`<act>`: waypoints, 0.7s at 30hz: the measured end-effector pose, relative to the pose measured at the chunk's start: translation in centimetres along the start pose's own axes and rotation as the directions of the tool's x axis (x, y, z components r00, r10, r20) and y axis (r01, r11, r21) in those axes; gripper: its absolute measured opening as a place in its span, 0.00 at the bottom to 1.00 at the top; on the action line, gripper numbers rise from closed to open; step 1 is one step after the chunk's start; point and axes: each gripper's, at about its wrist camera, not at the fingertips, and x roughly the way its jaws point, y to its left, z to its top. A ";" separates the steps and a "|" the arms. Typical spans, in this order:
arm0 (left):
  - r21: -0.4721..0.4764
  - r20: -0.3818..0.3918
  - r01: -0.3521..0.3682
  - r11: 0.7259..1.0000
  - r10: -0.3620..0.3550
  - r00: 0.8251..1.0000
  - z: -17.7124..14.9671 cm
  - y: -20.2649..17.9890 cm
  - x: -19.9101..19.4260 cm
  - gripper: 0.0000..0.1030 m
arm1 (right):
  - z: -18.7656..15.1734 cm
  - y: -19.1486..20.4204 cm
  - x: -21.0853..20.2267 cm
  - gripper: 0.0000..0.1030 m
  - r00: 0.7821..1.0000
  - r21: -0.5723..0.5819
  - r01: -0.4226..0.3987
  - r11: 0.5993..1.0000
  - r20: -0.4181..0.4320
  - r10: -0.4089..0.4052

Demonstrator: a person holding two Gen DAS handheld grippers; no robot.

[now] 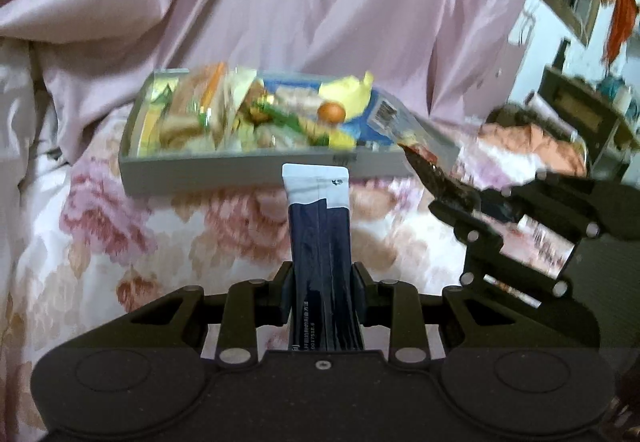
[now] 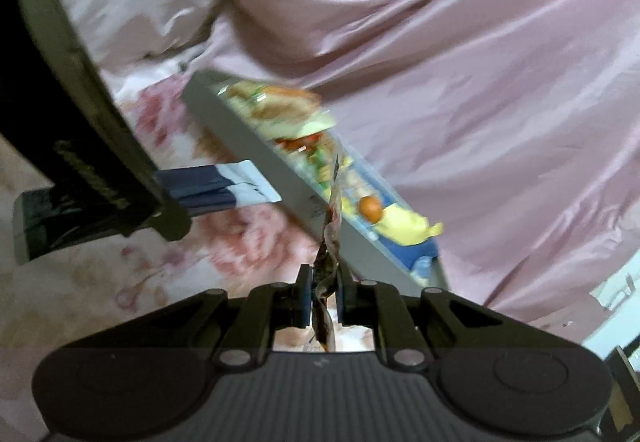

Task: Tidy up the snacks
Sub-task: 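Lift the navy packet and leaf snack and carry both over the tray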

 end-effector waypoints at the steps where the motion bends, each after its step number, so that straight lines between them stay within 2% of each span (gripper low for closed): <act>1: -0.015 0.013 0.007 1.000 -0.006 1.000 0.6 0.0 -0.1 0.31 | 0.1 -0.4 0.0 0.13 1.000 0.016 0.014 1.000 0.010 -0.014; 4: -0.044 0.066 0.014 0.999 -0.012 0.998 2.3 -0.1 -0.6 0.31 | 0.4 -1.2 0.2 0.13 0.997 0.063 0.051 0.997 0.046 -0.054; 9: -0.055 0.136 -0.015 0.998 0.023 0.990 4.8 -0.8 -0.7 0.31 | 1.5 -3.0 0.6 0.13 0.983 0.149 0.115 0.982 0.127 -0.134; 14: -0.095 0.176 -0.008 0.995 0.025 0.984 8.2 -1.9 1.9 0.31 | 2.2 -4.3 2.5 0.13 0.963 0.176 0.143 0.974 0.201 -0.178; 16: -0.114 0.187 -0.009 0.993 0.030 0.982 9.7 -2.4 3.5 0.31 | 2.0 -5.2 3.7 0.13 0.961 0.184 0.151 0.971 0.204 -0.188; 21: -0.159 0.158 0.010 0.987 0.015 0.987 12.6 -3.0 7.5 0.31 | 0.8 -8.6 7.1 0.13 0.965 0.283 0.150 0.947 0.165 -0.202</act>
